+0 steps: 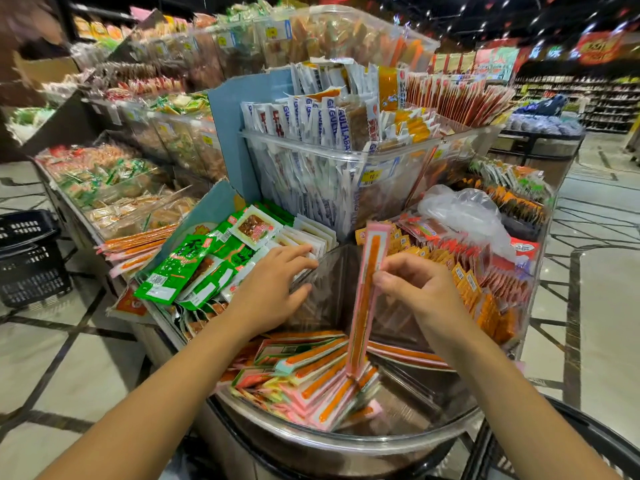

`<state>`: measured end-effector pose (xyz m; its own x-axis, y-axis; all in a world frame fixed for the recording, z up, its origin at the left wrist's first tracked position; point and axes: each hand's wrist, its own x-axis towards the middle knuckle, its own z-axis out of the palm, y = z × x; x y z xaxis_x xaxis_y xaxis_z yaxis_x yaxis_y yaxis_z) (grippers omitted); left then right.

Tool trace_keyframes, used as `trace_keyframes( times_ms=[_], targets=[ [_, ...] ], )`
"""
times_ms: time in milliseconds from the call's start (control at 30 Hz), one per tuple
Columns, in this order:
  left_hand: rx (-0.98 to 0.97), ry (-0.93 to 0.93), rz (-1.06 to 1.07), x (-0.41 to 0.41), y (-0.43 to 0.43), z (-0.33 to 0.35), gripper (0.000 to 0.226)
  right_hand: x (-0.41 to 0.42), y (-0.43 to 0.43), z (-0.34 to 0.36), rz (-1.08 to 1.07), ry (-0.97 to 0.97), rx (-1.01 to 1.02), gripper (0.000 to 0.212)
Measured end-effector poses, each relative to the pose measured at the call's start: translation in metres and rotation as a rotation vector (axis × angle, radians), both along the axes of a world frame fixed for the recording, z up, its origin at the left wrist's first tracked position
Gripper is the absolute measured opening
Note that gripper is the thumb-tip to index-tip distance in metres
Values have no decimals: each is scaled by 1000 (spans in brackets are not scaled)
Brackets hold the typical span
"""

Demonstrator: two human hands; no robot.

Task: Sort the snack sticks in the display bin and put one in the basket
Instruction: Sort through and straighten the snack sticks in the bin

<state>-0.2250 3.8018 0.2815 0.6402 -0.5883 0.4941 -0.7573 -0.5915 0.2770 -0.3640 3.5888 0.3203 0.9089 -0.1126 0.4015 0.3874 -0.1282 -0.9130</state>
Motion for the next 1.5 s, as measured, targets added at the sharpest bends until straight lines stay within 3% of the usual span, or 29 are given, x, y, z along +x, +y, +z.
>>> trace_keyframes(
  times_ms=[133,300,367,500,600,700,1133,1367,1500],
  targets=[
    [-74,55,-11,-22,-12,14,15,5,-8,15,-68,-66,22,20],
    [-396,744,-338,-73,-38,23,18,4,-13,26,-152,-66,48,13],
    [-459,837,-383,-84,-45,11,14,3,-15,29,-181,-63,36,11],
    [-506,825,-394,-88,-49,-11,3,4,-15,35,-231,-97,-35,11],
    [-437,751,-391,-86,-48,-15,14,5,-15,49,-257,-133,-43,8],
    [-397,669,-377,-89,-47,-16,19,7,-18,61,-316,-152,-86,26],
    [-389,538,-304,-87,-47,-20,8,6,-18,61,-438,22,-68,37],
    [-444,597,-297,-87,-47,-19,8,0,-12,53,-375,20,-20,28],
    [-521,662,-299,-88,-47,-17,12,-5,-10,36,-262,55,-212,10]
  ],
)
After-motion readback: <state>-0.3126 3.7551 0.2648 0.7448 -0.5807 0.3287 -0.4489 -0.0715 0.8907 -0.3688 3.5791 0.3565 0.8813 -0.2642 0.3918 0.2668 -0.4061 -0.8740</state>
